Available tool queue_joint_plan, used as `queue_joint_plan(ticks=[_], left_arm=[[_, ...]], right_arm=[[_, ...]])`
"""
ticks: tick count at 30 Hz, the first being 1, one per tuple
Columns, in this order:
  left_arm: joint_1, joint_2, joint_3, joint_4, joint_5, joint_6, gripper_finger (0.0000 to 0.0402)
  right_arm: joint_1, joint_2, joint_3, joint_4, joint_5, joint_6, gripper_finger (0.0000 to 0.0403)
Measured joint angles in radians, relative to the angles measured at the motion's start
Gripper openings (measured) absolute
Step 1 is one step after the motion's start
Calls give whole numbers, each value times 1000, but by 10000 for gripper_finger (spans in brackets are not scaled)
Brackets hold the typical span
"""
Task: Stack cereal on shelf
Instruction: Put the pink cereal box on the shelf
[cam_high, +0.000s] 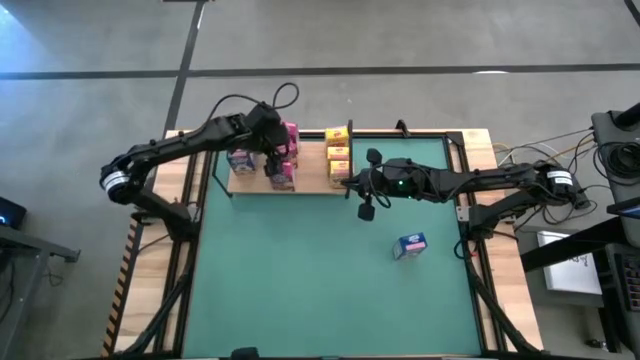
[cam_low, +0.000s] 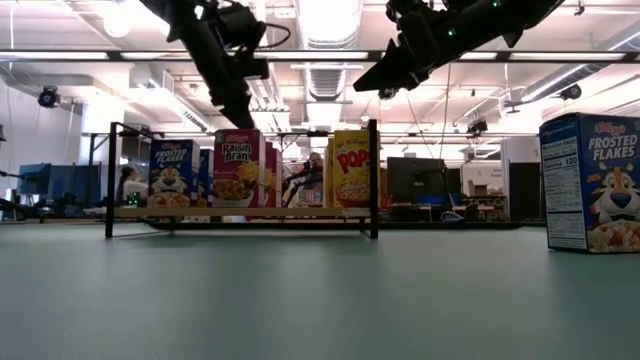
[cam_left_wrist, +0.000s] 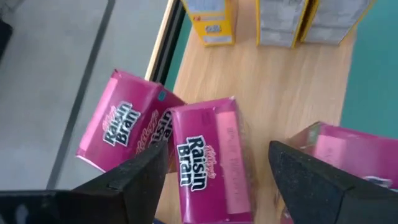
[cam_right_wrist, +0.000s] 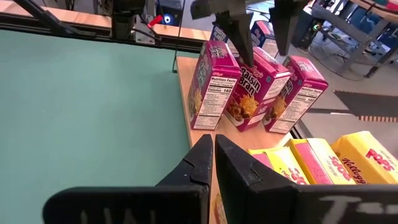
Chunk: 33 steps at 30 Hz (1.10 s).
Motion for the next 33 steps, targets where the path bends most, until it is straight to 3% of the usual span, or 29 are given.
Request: queue_joint_plan(ticks=[12,25,33], left_arm=[[31,43,0,-14,15,92,232],[33,42,0,-5,13,274,230],[38,42,0,-24,11,222,230]], right_arm=[[0,0,0,0,0,-1,9],[0,0,0,0,1,-1,9],[0,0,0,1,1,-2,9]])
